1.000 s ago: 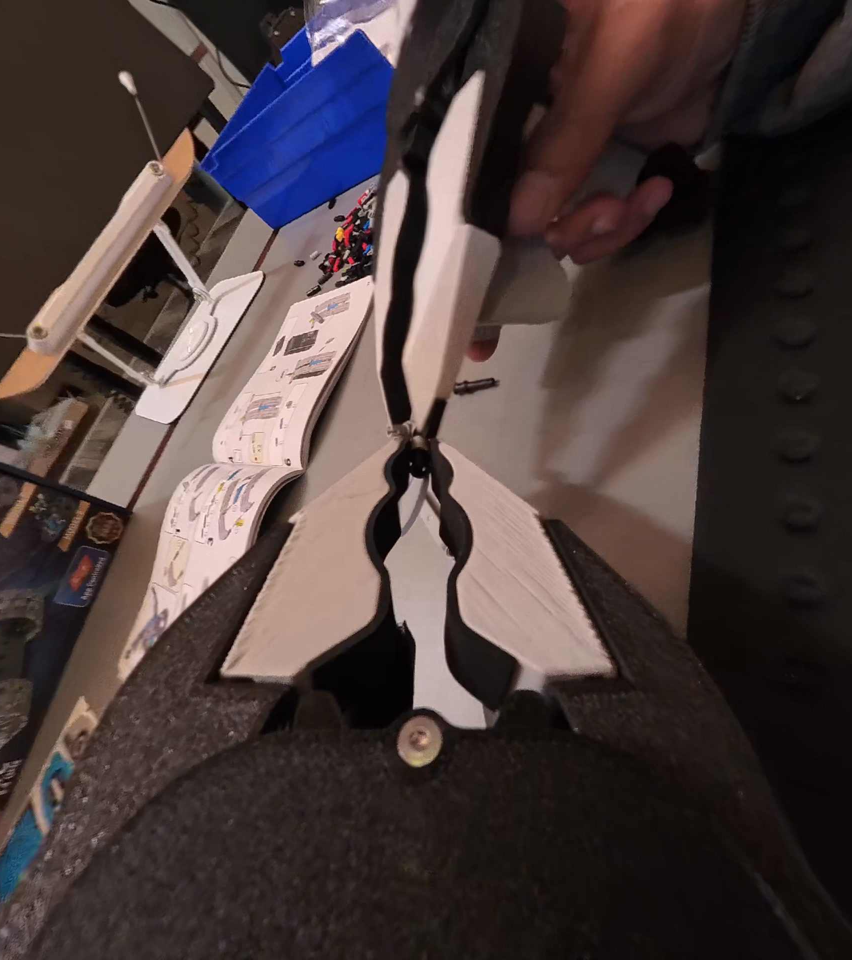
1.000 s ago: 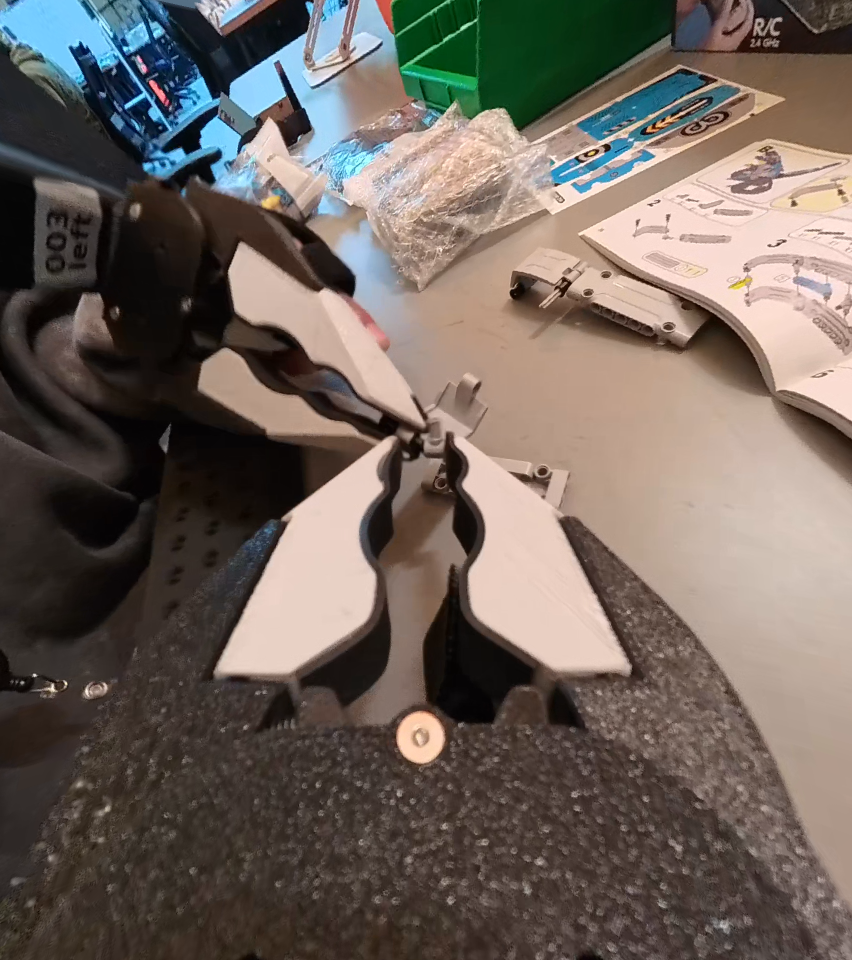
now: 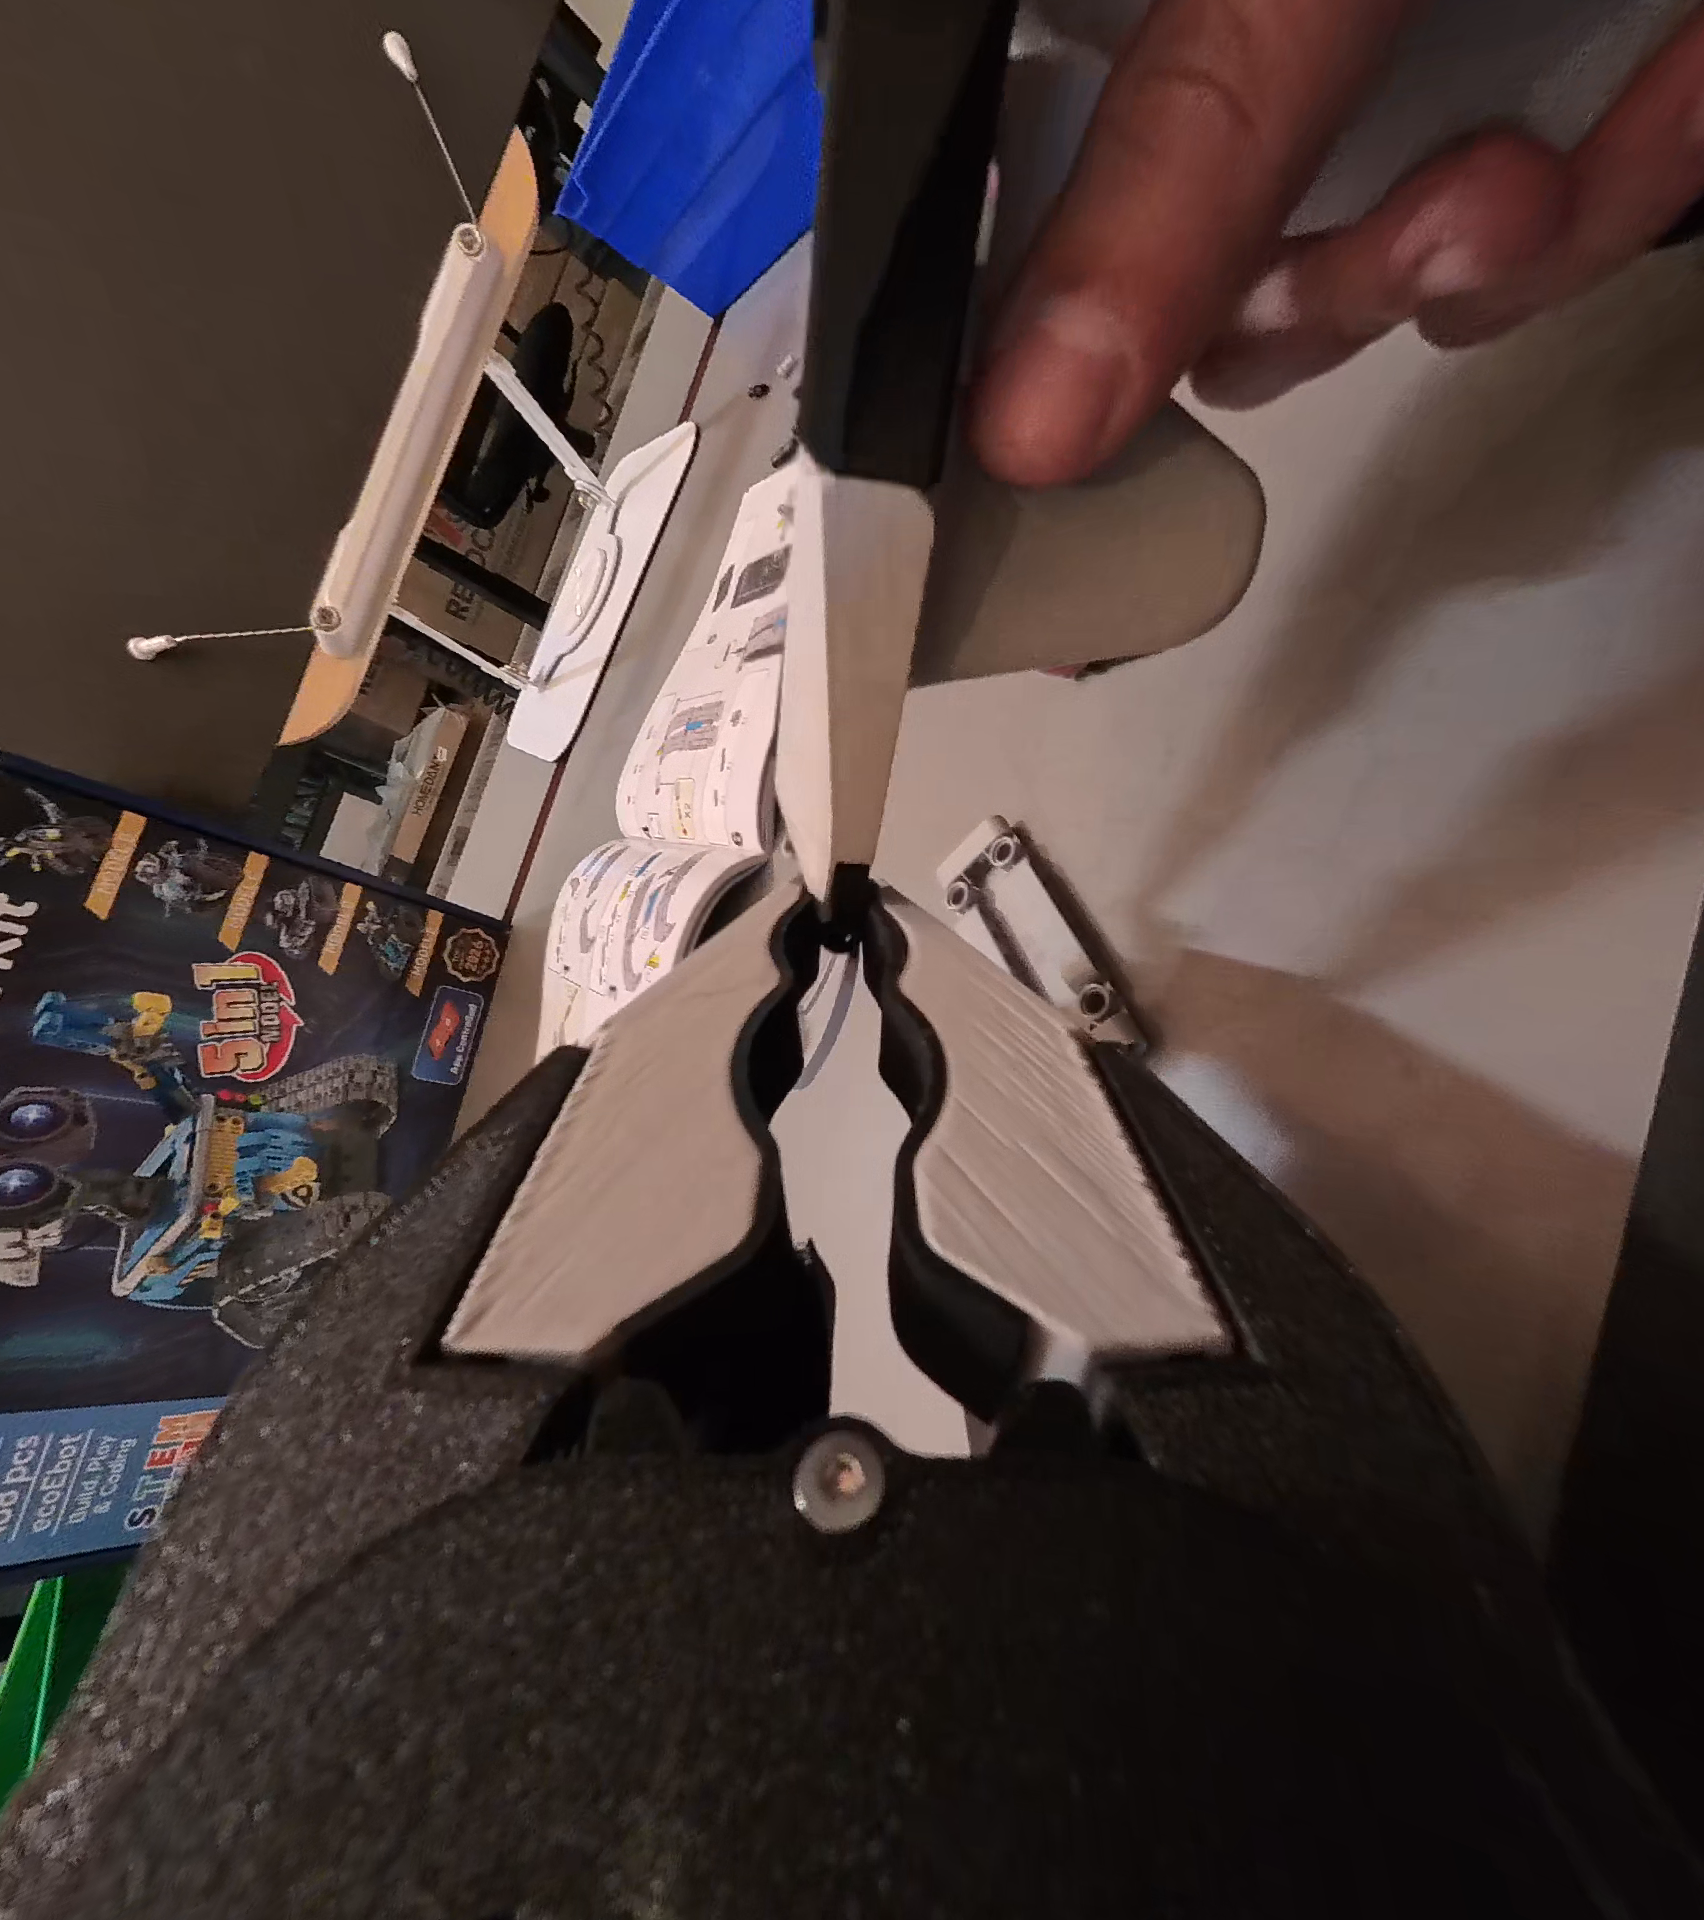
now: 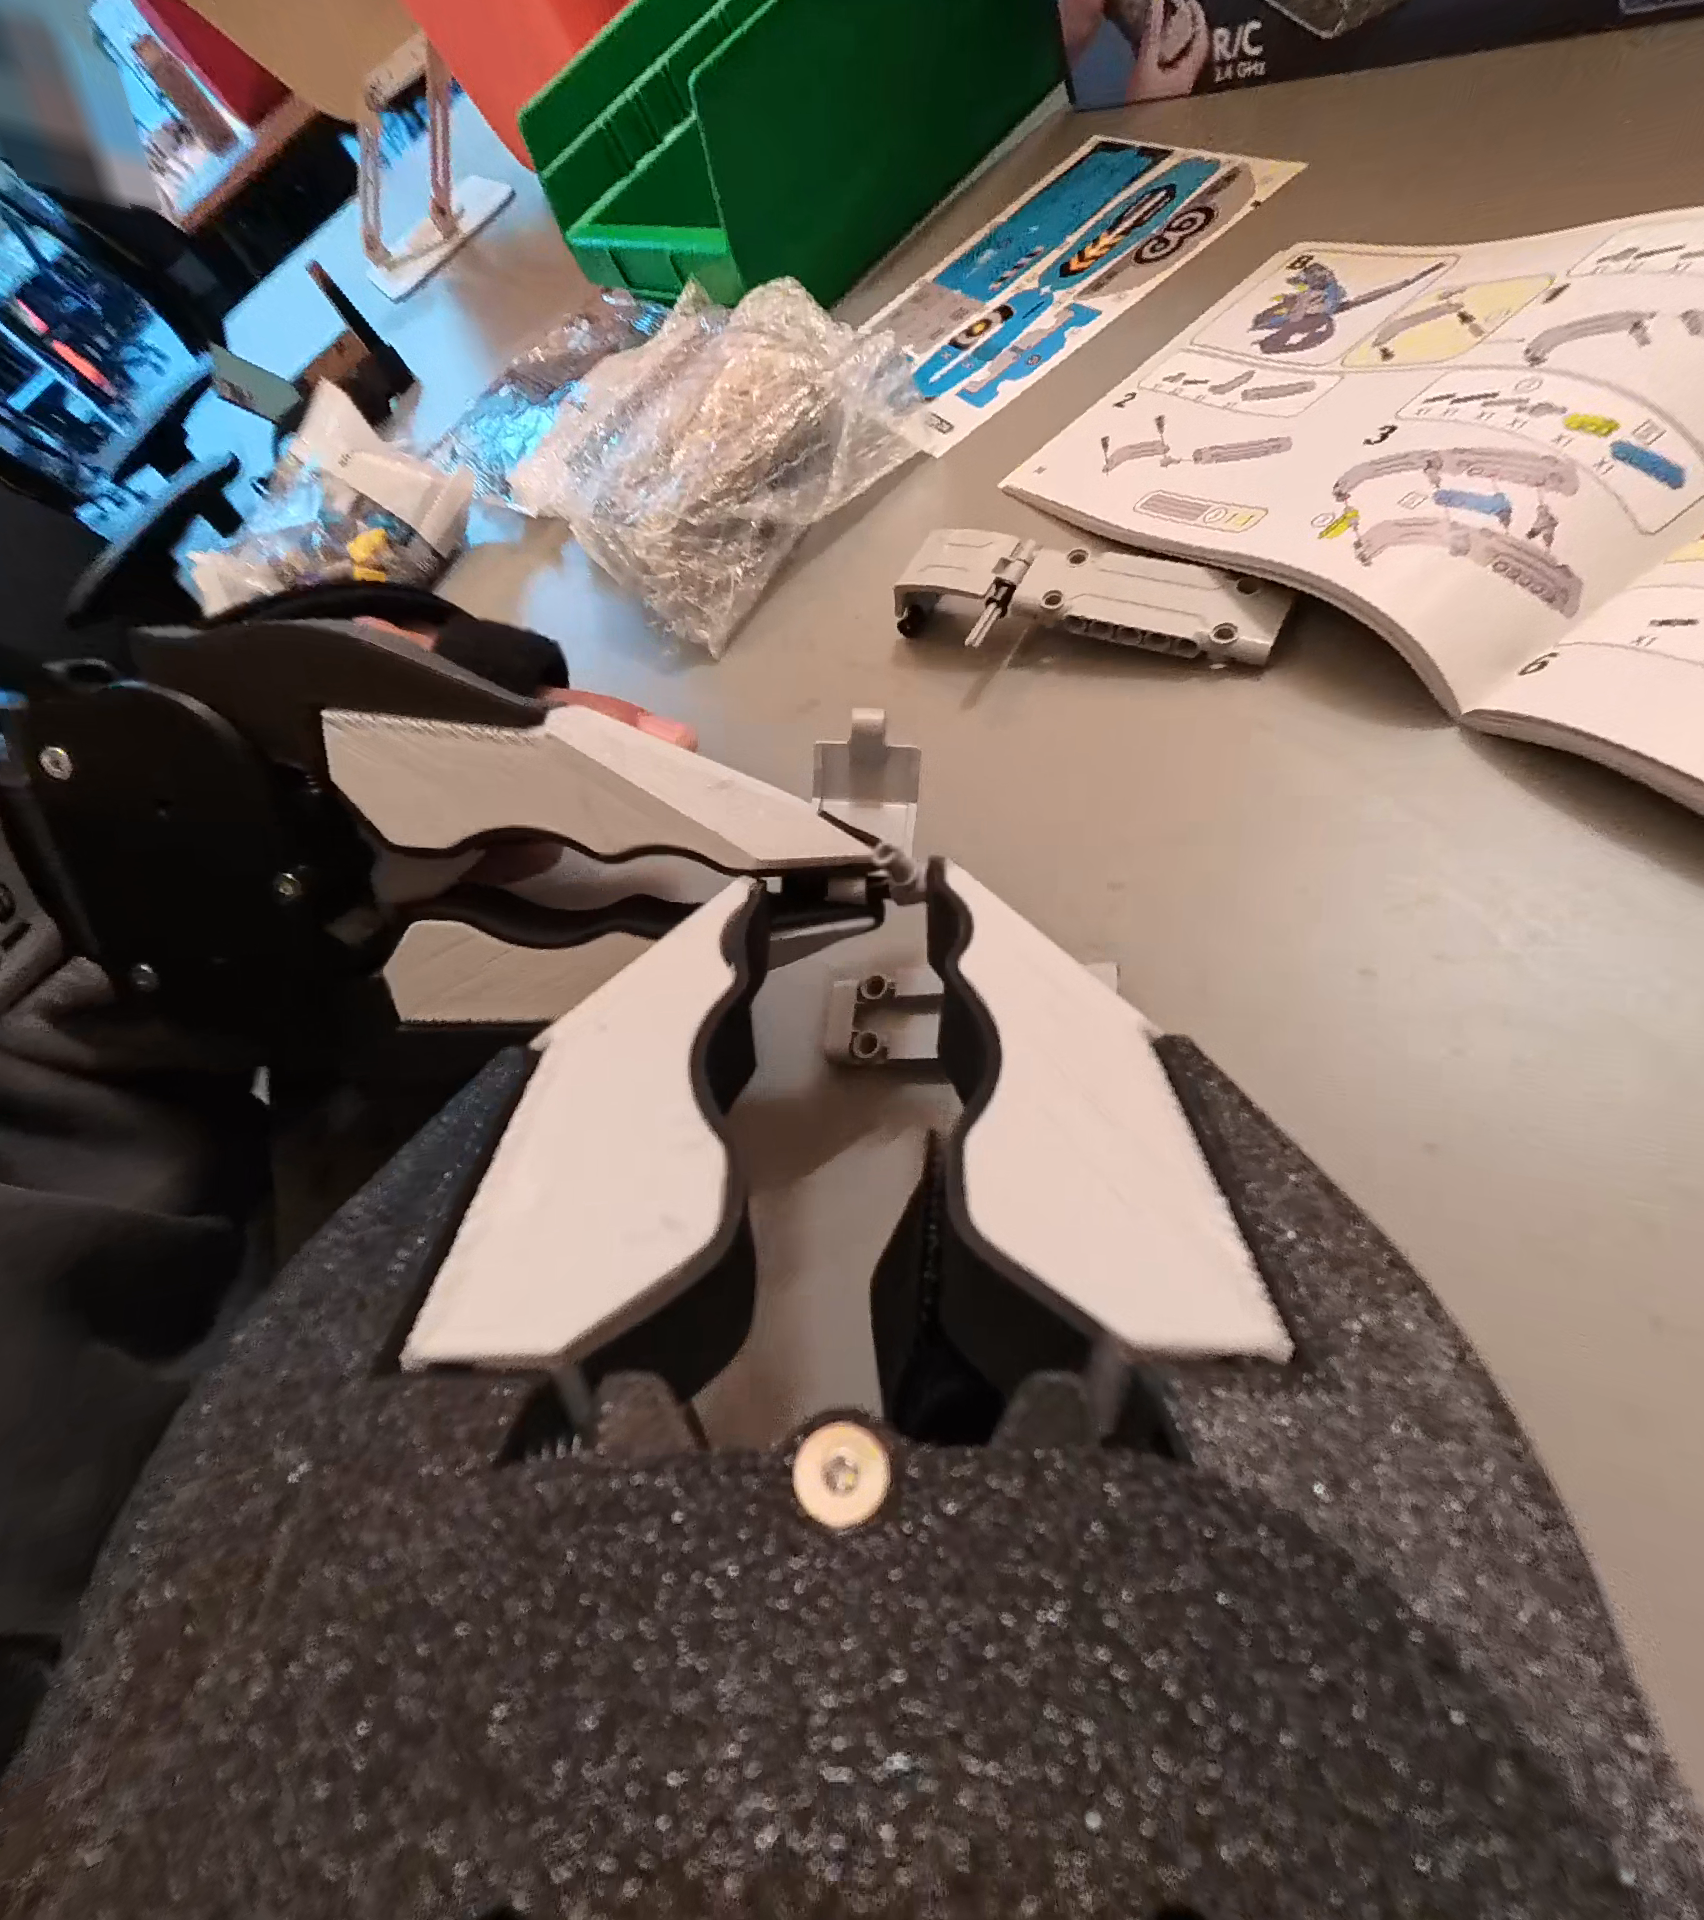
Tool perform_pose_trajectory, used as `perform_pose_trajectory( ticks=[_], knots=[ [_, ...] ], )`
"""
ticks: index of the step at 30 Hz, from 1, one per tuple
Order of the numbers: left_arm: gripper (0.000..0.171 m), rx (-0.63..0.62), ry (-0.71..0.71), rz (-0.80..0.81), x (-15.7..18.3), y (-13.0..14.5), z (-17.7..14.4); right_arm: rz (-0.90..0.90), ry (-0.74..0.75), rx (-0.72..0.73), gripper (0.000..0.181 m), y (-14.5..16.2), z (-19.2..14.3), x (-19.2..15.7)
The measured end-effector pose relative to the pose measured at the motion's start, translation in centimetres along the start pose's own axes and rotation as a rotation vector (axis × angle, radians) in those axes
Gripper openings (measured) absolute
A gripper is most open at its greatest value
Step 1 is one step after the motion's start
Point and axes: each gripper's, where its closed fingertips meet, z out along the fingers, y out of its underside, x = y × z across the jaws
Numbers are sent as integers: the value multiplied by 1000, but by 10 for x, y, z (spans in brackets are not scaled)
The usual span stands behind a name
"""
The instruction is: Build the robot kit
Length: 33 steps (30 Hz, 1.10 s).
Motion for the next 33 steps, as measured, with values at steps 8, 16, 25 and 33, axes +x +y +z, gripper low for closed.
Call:
perform_pose_trajectory(
  ticks=[8,16,25,33],
  knots=[
    [6,34,-18,-5,-4,-5,-4,81,-95,28,34,-2,-1,-2],
    [6,23,-22,-3,-4,-4,-3,83,-103,40,33,-2,0,-2],
    [5,72,-22,-65,-8,-12,-7,-25,-96,87,27,-10,-5,-9],
    [6,83,-20,-80,-10,-12,-8,18,-112,91,26,-11,-6,-9]
  ],
)
